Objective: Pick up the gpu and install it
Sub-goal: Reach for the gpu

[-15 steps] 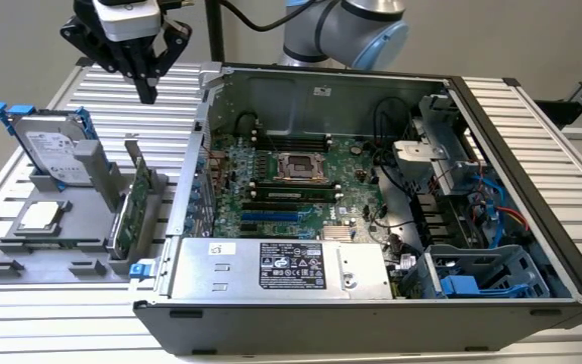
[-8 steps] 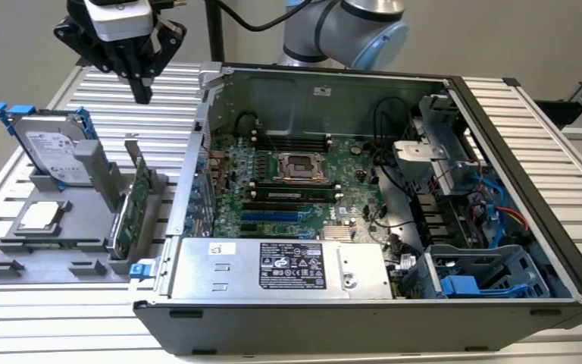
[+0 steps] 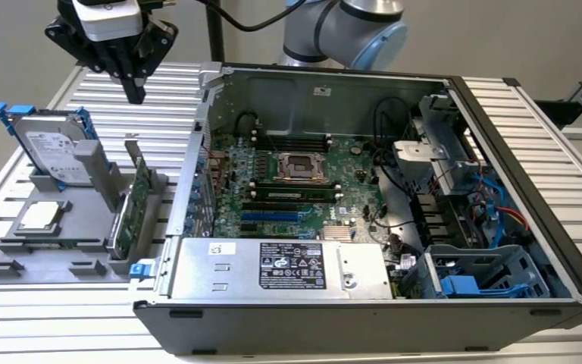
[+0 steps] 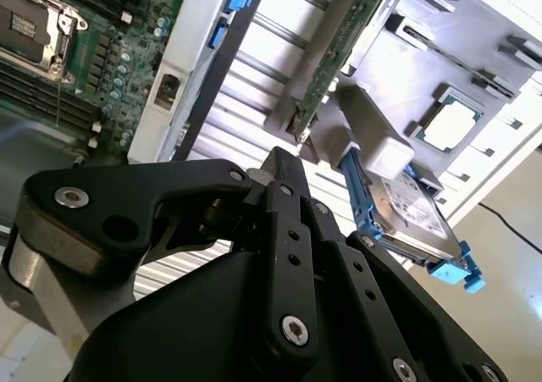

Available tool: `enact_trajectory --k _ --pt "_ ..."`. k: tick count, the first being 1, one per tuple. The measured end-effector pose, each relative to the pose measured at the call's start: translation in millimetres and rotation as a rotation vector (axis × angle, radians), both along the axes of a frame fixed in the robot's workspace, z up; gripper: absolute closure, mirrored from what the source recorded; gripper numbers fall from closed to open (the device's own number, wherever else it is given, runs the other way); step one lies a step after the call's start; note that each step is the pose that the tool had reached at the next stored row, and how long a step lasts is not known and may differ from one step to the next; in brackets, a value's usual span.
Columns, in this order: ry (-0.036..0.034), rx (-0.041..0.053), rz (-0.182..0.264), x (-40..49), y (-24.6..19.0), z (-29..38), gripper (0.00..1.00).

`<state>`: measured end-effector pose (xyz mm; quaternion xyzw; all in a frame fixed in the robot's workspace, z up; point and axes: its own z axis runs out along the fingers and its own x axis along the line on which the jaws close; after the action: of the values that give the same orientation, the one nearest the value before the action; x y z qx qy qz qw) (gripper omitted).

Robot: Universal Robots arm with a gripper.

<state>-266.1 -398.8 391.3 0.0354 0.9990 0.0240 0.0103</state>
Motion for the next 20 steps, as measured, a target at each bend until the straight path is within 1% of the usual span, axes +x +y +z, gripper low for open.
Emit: enact_trajectory --k 20 --pt "0.0000 0.0000 0.000 -24.1 0.0 -1.0 1.00"
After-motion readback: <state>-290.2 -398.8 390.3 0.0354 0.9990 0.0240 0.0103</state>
